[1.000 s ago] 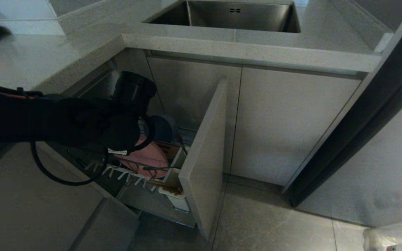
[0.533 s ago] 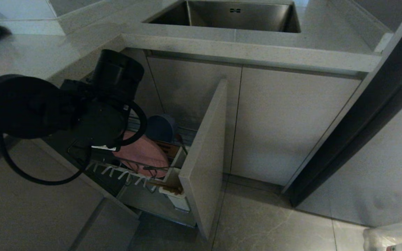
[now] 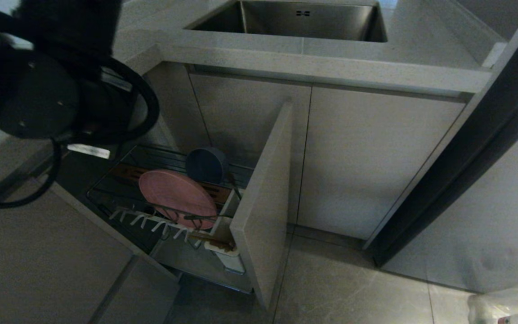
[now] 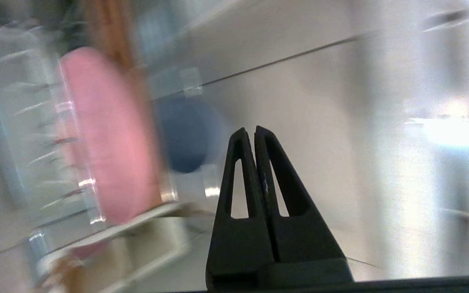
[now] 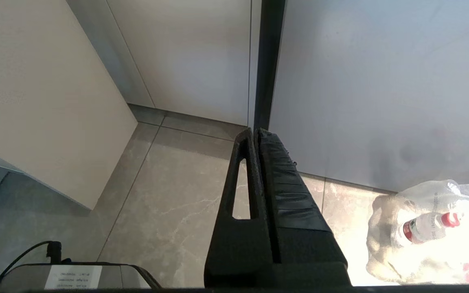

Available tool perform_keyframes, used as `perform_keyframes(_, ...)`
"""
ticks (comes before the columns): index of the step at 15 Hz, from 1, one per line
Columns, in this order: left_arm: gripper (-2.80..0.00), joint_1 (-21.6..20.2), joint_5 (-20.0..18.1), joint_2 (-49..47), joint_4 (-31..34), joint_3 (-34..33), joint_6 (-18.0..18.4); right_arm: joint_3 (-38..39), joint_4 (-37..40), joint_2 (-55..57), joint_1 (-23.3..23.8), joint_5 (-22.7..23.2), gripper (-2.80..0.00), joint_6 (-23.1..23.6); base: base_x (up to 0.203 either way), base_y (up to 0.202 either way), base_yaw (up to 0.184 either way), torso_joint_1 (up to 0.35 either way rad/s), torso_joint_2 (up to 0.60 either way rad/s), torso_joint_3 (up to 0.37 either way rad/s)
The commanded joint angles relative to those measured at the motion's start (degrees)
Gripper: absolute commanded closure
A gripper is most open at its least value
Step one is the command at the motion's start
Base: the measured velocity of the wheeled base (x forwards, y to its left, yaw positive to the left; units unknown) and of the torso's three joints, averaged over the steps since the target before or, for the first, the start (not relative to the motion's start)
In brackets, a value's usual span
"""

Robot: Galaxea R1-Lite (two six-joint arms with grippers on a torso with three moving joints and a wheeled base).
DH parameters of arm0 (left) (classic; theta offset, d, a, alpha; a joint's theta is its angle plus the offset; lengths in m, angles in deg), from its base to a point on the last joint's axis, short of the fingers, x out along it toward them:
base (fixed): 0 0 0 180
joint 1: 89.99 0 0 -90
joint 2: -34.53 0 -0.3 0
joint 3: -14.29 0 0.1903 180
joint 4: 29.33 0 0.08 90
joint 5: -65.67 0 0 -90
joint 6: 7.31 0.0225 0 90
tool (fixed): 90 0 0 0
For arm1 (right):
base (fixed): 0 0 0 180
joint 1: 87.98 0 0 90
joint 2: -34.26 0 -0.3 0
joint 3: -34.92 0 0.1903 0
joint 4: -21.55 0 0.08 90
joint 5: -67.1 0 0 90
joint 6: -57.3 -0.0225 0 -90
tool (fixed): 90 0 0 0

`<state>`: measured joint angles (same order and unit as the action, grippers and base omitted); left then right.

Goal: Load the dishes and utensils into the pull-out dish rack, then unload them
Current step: Pick up the plate and place it in the cupboard, then take the plate out of the cupboard

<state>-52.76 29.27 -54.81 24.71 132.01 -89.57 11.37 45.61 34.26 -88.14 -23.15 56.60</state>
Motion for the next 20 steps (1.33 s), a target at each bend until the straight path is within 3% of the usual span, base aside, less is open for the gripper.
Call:
perform_keyframes(1, 0.00, 0.4, 0.3, 3.3, 0.1, 8.2, 6.0, 0.0, 0.0, 0.0, 0.0, 0.0, 0.00, 0.0, 0.000, 0.000, 0.000, 0.000, 0.00, 0.000)
perform_keyframes(3, 0.00, 0.2, 0.1, 4.8, 0.2, 14.8, 15.7, 0.0, 0.0, 0.0, 0.0, 0.0, 0.00, 0.0, 0.000, 0.000, 0.000, 0.000, 0.00, 0.000)
perform_keyframes(6, 0.00, -2.3, -3.2, 9.9, -2.0, 16.9, 32.7, 0.0, 0.0, 0.1, 0.0, 0.0, 0.00, 0.0, 0.000, 0.000, 0.000, 0.000, 0.00, 0.000)
perform_keyframes(8, 0.00, -8.4, -11.4, 14.5, -3.2, 16.9, 41.9, 0.0, 0.0, 0.0, 0.0, 0.0, 0.00, 0.1, 0.000, 0.000, 0.000, 0.000, 0.00, 0.000)
perform_keyframes(10, 0.00, -15.9, -24.2, 20.2, -2.8, 16.9, 50.1, 0.0, 0.0, 0.1, 0.0, 0.0, 0.00, 0.0, 0.000, 0.000, 0.000, 0.000, 0.00, 0.000)
perform_keyframes(13, 0.00, -28.1, -41.8, 28.8, 3.3, 15.0, 57.0, 0.0, 0.0, 0.1, -0.1, -0.1, 0.00, 0.0, 0.000, 0.000, 0.000, 0.000, 0.00, 0.000)
perform_keyframes(14, 0.00, -30.4, -46.3, 32.1, 6.6, 14.1, 58.7, 0.0, 0.0, 0.1, 0.0, -0.1, 0.00, 0.0, 0.000, 0.000, 0.000, 0.000, 0.00, 0.000)
perform_keyframes(16, 0.00, -34.6, -50.6, 37.2, 13.1, 12.8, 61.0, 0.0, 0.0, 0.1, 0.0, 0.0, 0.00, 0.0, 0.000, 0.000, 0.000, 0.000, 0.00, 0.000)
perform_keyframes(18, 0.00, -36.2, -53.3, 41.4, 14.3, 10.4, 62.0, 0.0, 0.0, 0.1, 0.0, -0.1, 0.00, 0.0, 0.000, 0.000, 0.000, 0.000, 0.00, 0.000)
perform_keyframes(20, 0.00, -37.5, -56.2, 48.3, 14.4, 3.5, 64.9, 0.0, 0.0, 0.1, 0.0, 0.0, 0.00, 0.0, 0.000, 0.000, 0.000, 0.000, 0.00, 0.000)
